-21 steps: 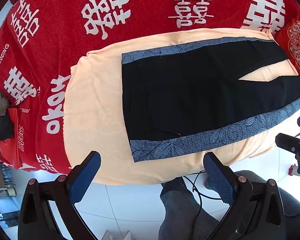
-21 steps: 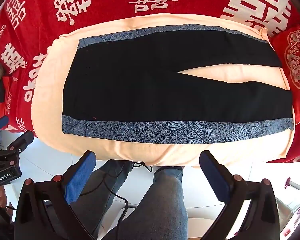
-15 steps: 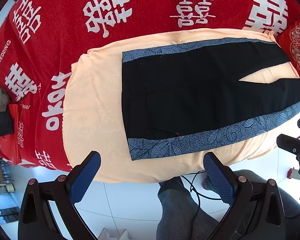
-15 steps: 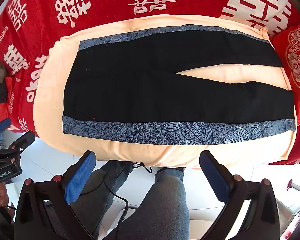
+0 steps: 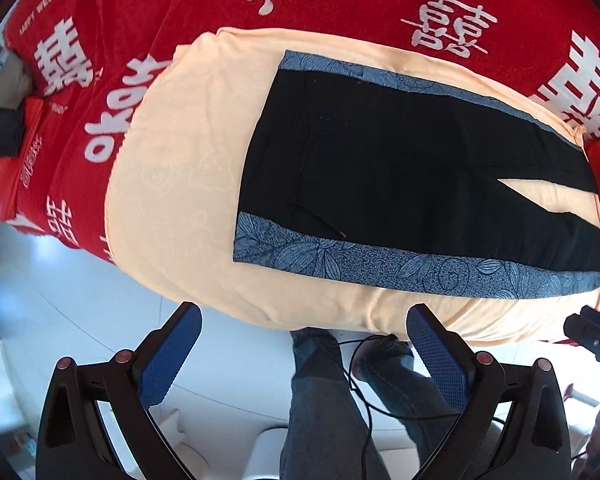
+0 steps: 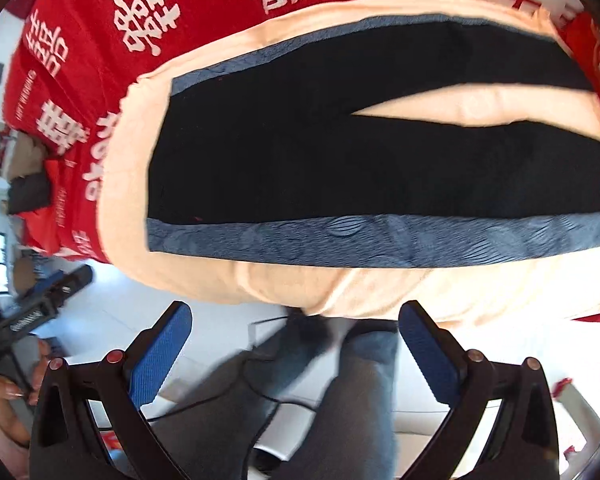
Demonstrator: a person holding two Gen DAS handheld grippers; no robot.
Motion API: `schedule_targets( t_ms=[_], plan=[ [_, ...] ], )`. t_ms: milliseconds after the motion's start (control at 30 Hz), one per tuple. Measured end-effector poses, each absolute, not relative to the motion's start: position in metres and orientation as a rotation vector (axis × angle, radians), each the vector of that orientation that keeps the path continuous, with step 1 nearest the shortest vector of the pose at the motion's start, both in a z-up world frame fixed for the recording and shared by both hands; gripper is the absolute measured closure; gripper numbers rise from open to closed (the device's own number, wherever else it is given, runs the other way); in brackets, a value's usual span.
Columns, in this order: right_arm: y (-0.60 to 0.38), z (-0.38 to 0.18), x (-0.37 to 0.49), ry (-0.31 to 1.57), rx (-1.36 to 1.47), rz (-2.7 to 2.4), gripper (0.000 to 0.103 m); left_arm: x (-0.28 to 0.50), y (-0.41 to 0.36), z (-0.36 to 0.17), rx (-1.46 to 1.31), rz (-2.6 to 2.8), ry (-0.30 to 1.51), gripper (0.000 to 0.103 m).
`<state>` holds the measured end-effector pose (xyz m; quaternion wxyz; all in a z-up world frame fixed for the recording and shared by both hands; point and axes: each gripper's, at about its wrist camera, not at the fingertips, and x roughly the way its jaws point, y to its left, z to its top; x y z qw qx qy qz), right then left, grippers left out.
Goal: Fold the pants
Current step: 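Move both grippers toward the patterned cuff edge of the black pants, then grasp the patterned cuff with both grippers and lift it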
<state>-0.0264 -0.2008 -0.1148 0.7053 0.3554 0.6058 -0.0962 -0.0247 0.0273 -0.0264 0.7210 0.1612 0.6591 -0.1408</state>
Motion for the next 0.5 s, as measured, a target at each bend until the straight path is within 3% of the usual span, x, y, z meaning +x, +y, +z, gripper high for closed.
schedule_targets(
  t_ms=[200, 233, 300, 500],
  plan=[
    [-0.177, -0.178, -0.014, 1.218, 1.105, -0.009, 0.004, -0.011, 0.042, -0.081, 0.261, -0.362, 1.486, 0.000],
    [-0.170, -0.194, -0.009, 1.205, 1.168, 0.029, 0.007, -0.008, 0.044, -0.090, 0.250, -0.371, 1.492, 0.000],
    [-0.154, -0.231, -0.001, 1.213, 1.261, 0.087, 0.023, -0.005, 0.048, -0.111, 0.216, -0.403, 1.497, 0.000],
    [-0.135, -0.303, 0.026, 1.106, 1.315, 0.149, 0.024, 0.004, 0.062, -0.174, 0.091, -0.477, 1.554, 0.000]
  ],
)
